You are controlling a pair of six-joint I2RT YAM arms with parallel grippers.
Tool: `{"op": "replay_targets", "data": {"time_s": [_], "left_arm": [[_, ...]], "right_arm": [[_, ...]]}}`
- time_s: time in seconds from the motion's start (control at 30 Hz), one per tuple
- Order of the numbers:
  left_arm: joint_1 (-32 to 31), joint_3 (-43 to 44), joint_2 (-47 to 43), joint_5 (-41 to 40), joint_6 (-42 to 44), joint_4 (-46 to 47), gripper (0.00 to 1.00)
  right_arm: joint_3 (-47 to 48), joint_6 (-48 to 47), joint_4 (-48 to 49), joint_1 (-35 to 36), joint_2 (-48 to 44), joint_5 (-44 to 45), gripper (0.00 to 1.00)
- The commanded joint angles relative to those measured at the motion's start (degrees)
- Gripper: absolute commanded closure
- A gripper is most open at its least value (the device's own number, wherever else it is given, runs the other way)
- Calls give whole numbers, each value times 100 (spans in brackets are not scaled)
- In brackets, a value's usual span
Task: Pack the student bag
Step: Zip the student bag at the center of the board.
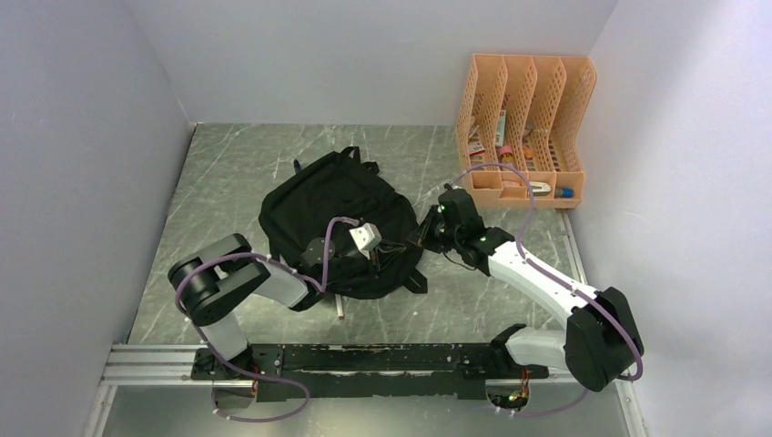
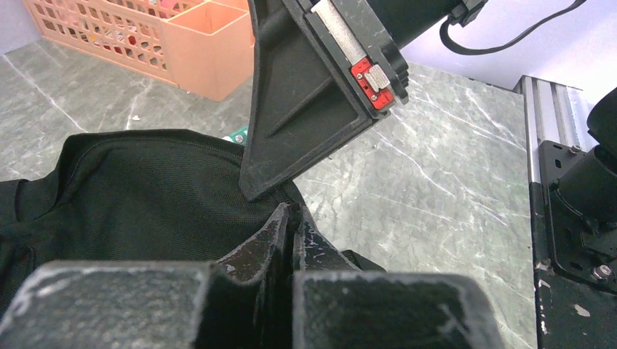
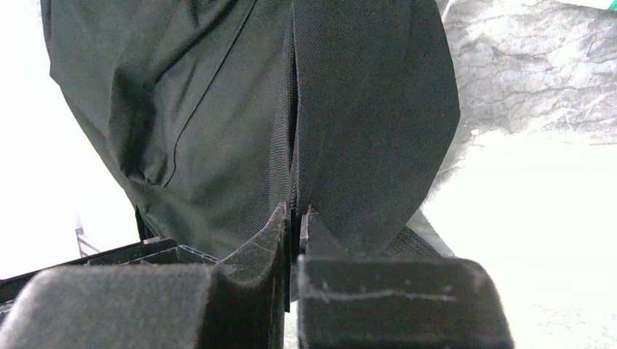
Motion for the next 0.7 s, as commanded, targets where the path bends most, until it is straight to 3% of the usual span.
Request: {"op": "replay_targets", "data": {"time_s": [0.0,0.37,0.67], "left_arm": [[-20,72,-366,-214,-57,-4,95],[-30,31,-1123,-447,-172,-1791,95],[-27,-255,-2029,-911,-364,-3028,95]], "right_arm": [[-108,-63,129,-63,31,90,100],[-148,-53,-131,-230,-125,575,100],[-200,-243,-149,-654,-144,465,100]]}}
